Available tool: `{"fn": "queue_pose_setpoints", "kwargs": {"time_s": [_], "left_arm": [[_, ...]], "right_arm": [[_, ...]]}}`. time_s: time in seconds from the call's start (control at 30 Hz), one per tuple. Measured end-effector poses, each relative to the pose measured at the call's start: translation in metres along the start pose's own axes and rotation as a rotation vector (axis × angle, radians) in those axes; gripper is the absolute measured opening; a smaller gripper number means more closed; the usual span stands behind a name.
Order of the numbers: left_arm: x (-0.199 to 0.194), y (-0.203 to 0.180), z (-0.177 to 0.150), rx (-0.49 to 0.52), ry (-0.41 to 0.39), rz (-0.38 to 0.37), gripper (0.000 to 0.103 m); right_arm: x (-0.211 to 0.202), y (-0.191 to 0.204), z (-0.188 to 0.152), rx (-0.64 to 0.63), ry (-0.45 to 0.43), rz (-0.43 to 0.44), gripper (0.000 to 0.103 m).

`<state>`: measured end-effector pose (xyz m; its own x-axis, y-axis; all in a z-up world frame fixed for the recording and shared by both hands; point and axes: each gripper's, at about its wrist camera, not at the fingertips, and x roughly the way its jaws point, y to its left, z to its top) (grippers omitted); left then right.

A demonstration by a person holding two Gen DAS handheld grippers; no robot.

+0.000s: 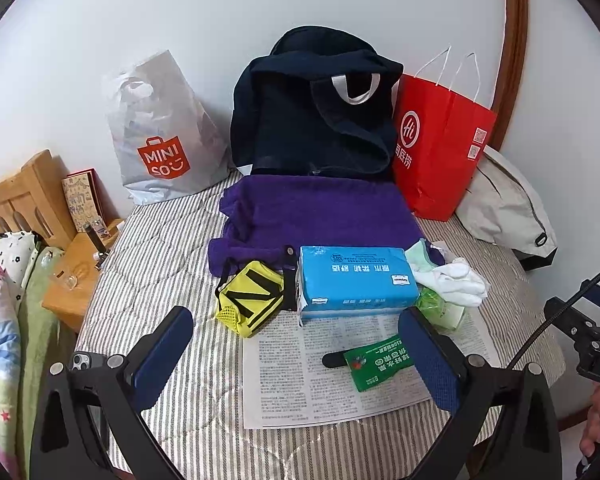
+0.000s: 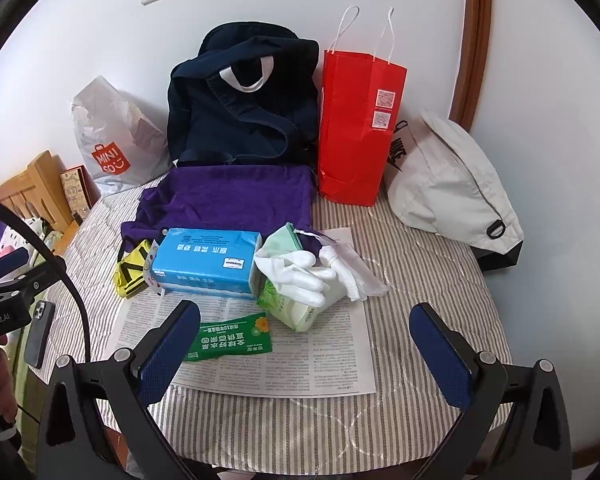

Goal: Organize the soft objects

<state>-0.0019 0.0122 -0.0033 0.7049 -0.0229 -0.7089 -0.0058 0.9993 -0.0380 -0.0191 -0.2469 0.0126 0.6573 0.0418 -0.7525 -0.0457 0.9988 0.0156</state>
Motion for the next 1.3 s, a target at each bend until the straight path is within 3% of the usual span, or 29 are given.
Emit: {"fn": "queue_pose_setpoints", "kwargs": {"time_s": [1.3], "left_arm": [[-0.0014, 0.0018, 0.0016, 0.009, 0.002, 0.012, 0.103]], "right_arm": [[0.0029, 0.0036, -0.0010, -0.008, 0.012, -0.010, 0.103]]}}
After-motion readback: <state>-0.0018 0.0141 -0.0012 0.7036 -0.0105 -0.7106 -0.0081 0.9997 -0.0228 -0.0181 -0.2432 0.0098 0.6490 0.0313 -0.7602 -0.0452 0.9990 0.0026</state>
